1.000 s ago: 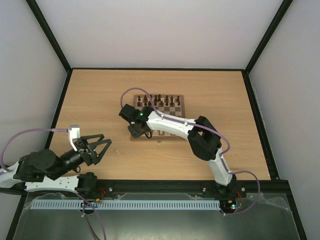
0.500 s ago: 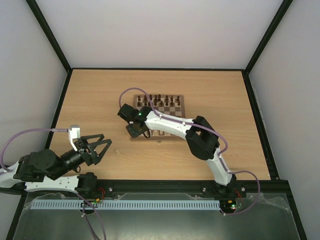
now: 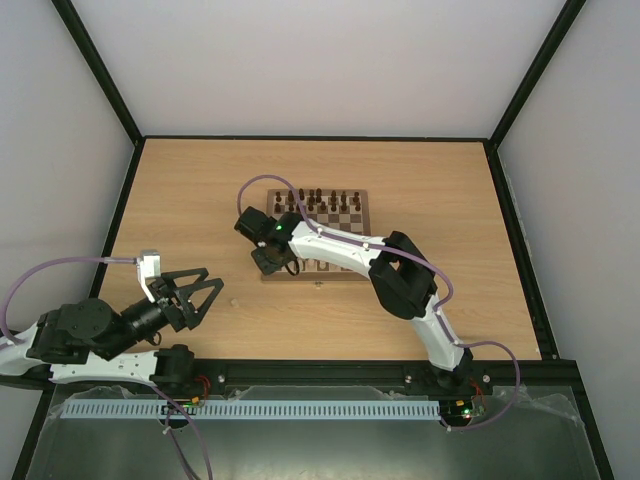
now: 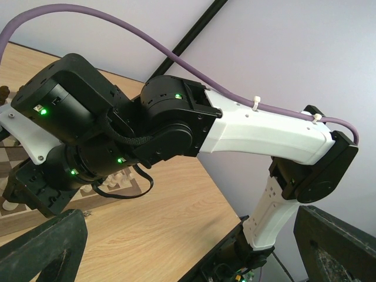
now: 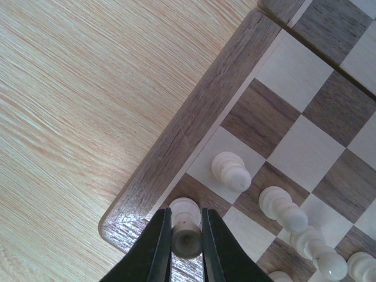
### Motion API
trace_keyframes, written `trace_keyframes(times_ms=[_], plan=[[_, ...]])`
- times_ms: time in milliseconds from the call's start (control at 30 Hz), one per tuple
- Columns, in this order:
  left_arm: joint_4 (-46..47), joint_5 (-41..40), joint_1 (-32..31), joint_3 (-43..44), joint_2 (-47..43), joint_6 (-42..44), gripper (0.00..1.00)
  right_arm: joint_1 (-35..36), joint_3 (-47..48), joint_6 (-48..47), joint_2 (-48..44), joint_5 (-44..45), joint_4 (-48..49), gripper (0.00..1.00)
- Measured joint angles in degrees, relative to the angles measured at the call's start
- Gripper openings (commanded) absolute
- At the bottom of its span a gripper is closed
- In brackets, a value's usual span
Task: Set up the chess pieces on the board
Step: Place the chess piece on the chessboard.
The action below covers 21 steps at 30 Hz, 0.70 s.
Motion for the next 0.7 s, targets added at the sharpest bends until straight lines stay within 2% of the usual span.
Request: trace_keyframes(times_ms=[200, 467, 700], plan=[[0.00, -0.04, 0.00, 0.00, 0.00, 0.02, 0.99, -0.13, 0.00, -0.17, 0.13, 0.00, 0.00, 0.17], [-0.02, -0.24, 0.00, 0.00, 0.00, 0.00, 0.99, -0.15, 0.00, -0.20, 0.13, 0.02, 0.00, 0.20], [-0.02, -0.26, 0.04, 0.00, 0.00, 0.00, 0.99, -0.15, -0.02, -0.37, 0.11, -0.20, 0.04, 0.32]])
